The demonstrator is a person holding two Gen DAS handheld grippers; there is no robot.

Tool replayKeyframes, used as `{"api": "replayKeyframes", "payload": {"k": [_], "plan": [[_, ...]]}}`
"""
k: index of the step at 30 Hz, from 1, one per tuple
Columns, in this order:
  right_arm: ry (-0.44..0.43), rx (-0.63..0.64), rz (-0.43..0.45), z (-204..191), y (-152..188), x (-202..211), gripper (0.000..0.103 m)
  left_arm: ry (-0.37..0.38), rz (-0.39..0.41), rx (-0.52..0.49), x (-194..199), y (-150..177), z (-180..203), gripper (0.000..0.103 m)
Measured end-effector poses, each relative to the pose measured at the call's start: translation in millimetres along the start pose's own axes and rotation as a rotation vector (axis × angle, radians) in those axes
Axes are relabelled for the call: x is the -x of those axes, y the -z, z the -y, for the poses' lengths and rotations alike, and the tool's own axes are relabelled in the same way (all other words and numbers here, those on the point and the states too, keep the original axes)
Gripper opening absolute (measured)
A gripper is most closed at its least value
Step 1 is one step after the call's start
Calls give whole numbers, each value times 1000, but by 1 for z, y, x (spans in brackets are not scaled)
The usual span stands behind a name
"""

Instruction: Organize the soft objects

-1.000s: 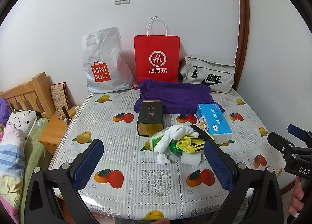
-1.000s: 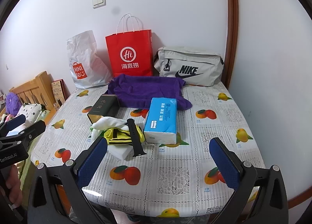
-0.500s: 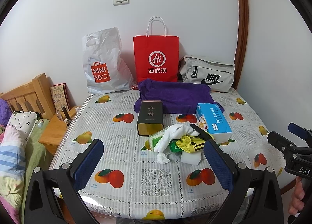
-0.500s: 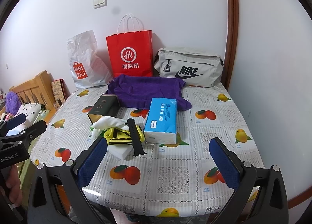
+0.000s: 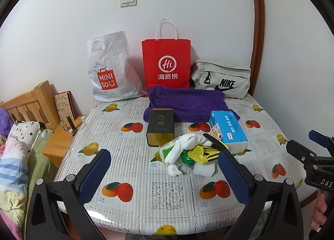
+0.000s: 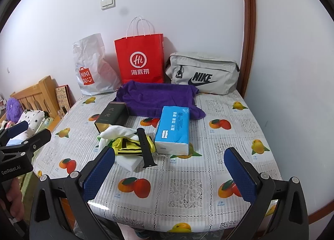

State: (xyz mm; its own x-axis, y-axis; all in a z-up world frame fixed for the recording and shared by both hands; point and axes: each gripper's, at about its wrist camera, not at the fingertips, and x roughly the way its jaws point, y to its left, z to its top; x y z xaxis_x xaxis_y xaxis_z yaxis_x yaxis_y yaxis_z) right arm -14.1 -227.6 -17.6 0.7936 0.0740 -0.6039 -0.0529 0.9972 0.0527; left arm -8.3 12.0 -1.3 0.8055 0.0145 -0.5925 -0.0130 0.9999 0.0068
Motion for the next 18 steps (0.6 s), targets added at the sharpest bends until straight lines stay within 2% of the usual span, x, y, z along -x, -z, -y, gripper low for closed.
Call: {"api": "replayKeyframes", "payload": {"k": [18], "plan": [[-7, 5, 7, -2, 2, 1, 103, -5, 0, -5, 2, 0, -1, 103]]}}
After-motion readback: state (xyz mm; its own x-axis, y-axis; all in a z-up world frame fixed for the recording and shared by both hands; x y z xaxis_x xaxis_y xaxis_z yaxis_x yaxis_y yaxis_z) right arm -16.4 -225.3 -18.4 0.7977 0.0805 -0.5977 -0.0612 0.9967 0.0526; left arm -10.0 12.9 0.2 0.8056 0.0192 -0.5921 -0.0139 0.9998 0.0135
